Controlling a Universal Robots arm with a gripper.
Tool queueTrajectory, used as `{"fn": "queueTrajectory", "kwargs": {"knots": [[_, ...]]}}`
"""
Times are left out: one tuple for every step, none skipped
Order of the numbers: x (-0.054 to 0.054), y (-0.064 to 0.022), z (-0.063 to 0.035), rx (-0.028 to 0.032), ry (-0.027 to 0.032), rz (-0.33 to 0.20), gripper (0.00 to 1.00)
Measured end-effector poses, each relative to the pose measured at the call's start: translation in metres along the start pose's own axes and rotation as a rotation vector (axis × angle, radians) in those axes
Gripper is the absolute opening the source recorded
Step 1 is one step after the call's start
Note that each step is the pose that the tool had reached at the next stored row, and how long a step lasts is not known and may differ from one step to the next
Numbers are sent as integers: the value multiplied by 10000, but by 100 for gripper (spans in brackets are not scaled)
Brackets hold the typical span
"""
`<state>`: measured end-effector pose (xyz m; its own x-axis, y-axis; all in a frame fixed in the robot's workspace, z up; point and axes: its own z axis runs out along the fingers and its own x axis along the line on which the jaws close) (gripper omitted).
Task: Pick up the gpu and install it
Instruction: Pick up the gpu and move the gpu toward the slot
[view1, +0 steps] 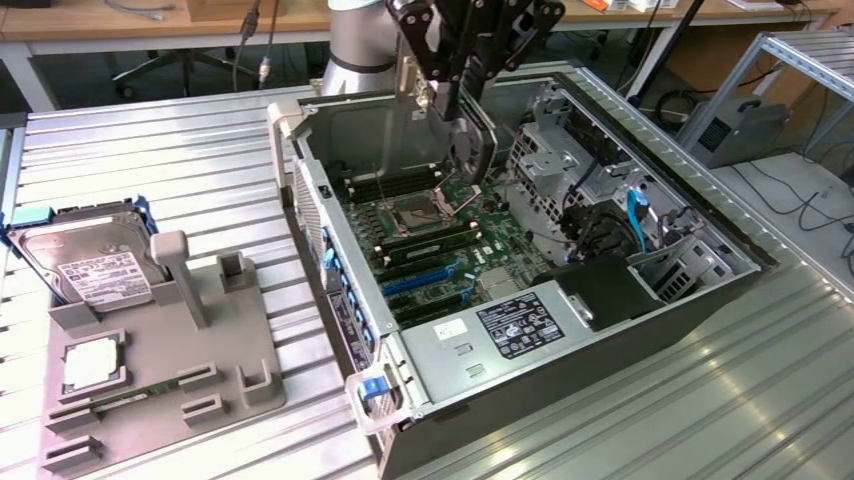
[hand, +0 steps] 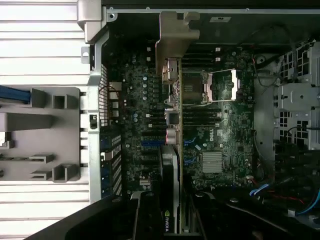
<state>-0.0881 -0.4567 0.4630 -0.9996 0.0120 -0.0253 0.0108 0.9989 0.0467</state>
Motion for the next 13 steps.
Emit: {"fn": "queueTrajectory", "kwargs": {"knots": [[-46,1,1,-1,0,2,27],[-100,3,3,0,0,0,27],[-151,4,4,0,0,-1,27],[-213,5,6,0,0,2,27],[-253,6,7,0,0,0,27],[-334,7,9,1,0,1,27],[-383,8,10,0,0,1,27],[-451,9,12,1,0,0,27],[-507,10,13,0,0,1,27],[-559,11,14,1,1,0,27],[-648,12,17,0,1,2,27],[-709,13,19,-1,0,0,27],[-778,14,20,-1,1,1,27]]}}
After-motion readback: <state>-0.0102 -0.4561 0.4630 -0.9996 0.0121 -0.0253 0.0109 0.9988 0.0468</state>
